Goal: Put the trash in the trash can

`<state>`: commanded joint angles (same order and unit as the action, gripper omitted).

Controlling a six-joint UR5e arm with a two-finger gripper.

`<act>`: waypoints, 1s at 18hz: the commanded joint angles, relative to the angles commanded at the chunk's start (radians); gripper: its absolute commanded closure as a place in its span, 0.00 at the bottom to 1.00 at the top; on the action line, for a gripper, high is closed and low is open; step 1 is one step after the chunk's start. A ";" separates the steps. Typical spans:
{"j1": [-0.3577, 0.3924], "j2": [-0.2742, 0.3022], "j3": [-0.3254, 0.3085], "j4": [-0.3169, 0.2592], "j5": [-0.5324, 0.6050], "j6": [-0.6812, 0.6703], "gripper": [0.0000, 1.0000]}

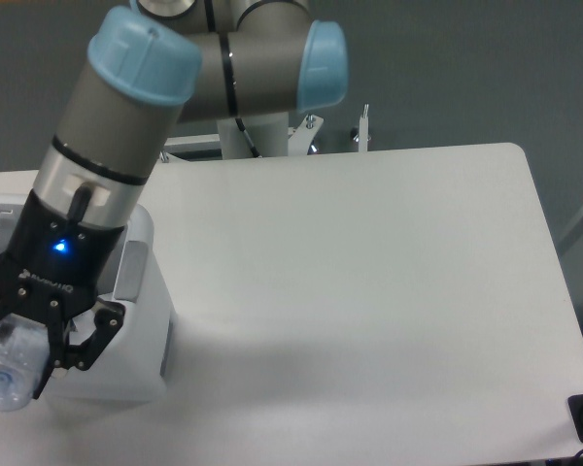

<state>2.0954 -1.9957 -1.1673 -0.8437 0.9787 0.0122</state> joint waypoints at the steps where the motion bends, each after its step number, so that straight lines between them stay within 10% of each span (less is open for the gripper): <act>1: 0.000 0.005 -0.006 0.000 0.000 0.002 0.26; 11: 0.002 0.066 -0.083 0.005 0.003 0.054 0.01; 18: 0.193 0.064 -0.123 0.005 0.038 0.170 0.00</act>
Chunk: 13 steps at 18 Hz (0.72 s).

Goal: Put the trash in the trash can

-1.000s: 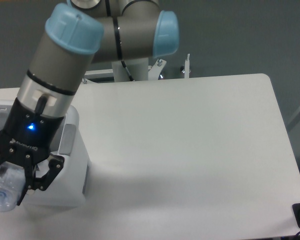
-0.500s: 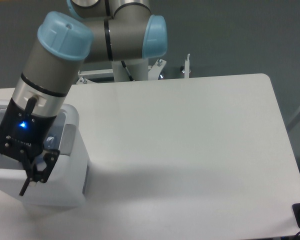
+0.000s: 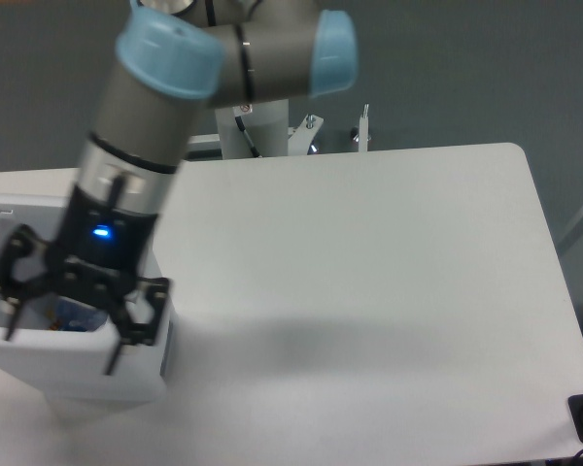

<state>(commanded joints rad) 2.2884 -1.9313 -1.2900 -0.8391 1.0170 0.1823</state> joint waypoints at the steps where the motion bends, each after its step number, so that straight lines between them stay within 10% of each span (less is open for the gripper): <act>1: 0.019 -0.003 -0.009 -0.002 0.000 0.034 0.00; 13: 0.356 -0.011 -0.126 -0.014 0.061 0.409 0.00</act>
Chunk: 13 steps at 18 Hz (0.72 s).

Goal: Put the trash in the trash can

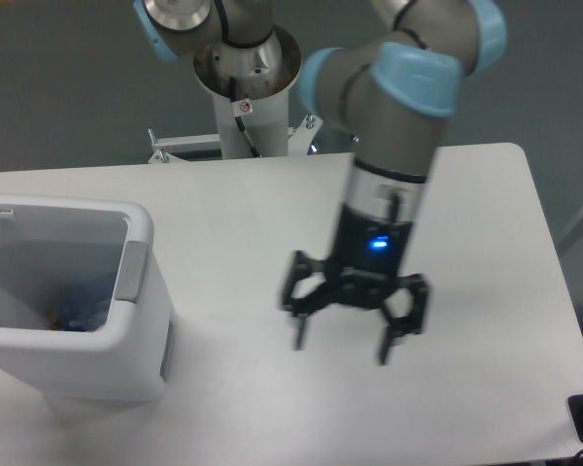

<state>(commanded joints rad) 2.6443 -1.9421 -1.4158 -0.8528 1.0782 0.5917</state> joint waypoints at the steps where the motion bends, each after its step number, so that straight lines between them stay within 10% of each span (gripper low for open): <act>1: 0.022 0.003 -0.005 -0.011 0.023 0.043 0.00; 13: 0.115 -0.044 -0.014 -0.166 0.307 0.546 0.00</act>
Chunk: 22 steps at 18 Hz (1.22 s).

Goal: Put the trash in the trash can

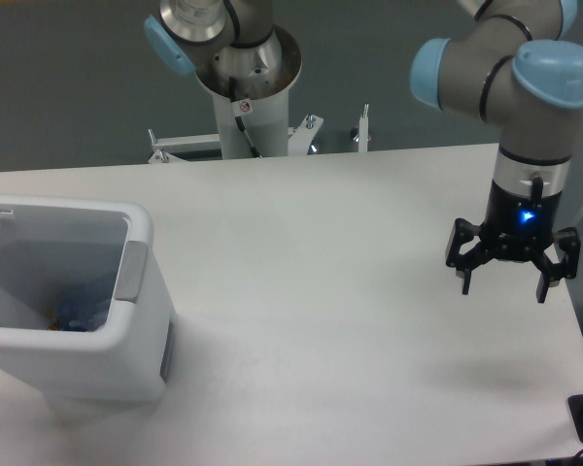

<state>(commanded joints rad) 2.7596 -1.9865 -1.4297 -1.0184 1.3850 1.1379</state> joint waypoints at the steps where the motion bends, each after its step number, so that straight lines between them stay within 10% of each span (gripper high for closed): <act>1: 0.000 0.000 0.000 -0.012 0.012 0.025 0.00; 8: -0.006 -0.017 -0.002 -0.097 0.121 0.137 0.00; 22: -0.040 -0.009 -0.084 -0.060 0.232 0.318 0.00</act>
<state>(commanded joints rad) 2.7197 -1.9957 -1.5140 -1.0784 1.6168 1.4558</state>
